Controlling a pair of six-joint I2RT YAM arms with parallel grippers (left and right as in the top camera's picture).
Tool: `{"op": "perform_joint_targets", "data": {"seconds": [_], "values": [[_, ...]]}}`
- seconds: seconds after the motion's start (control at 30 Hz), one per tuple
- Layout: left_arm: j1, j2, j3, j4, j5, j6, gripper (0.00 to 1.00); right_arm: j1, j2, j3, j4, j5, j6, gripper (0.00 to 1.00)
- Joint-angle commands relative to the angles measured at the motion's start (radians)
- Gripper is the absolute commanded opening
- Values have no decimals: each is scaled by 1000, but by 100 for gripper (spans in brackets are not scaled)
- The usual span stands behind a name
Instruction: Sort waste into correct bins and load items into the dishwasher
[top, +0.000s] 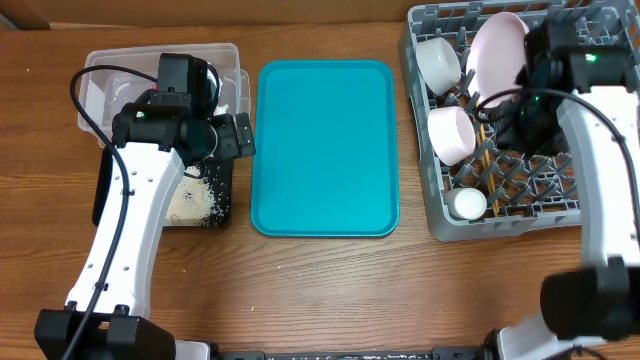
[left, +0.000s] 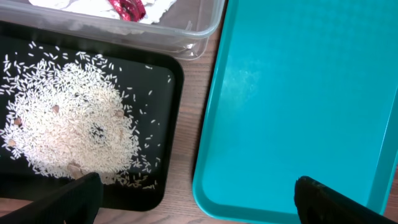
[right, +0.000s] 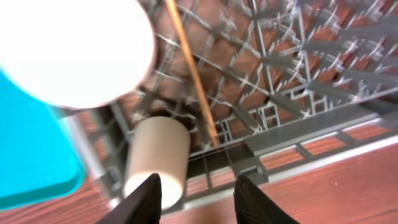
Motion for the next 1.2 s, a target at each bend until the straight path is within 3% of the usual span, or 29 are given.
{"op": "perform_joint_targets", "data": {"seconds": [0.0, 0.07, 0.27, 0.47, 0.77, 0.9, 1.0, 1.17], "values": [[-3, 3, 21, 3, -10, -10, 100, 60, -179, 127, -33, -3, 7, 50], [-3, 3, 21, 3, -10, -10, 100, 85, -250, 167, -49, -4, 8, 100], [-3, 3, 21, 3, -10, -10, 100, 111, -476, 193, -51, -154, 12, 100], [-3, 3, 21, 3, -10, -10, 100, 111, -631, 193, -71, -162, 12, 100], [-3, 3, 21, 3, -10, -10, 100, 111, -718, 188, -109, -193, 14, 100], [-3, 3, 21, 3, -10, -10, 100, 111, -727, 88, -95, -144, 11, 100], [-3, 3, 21, 3, -10, -10, 100, 103, -785, -88, 35, -117, 11, 100], [-3, 3, 21, 3, -10, -10, 100, 101, -976, -499, 462, -108, 8, 100]]}}
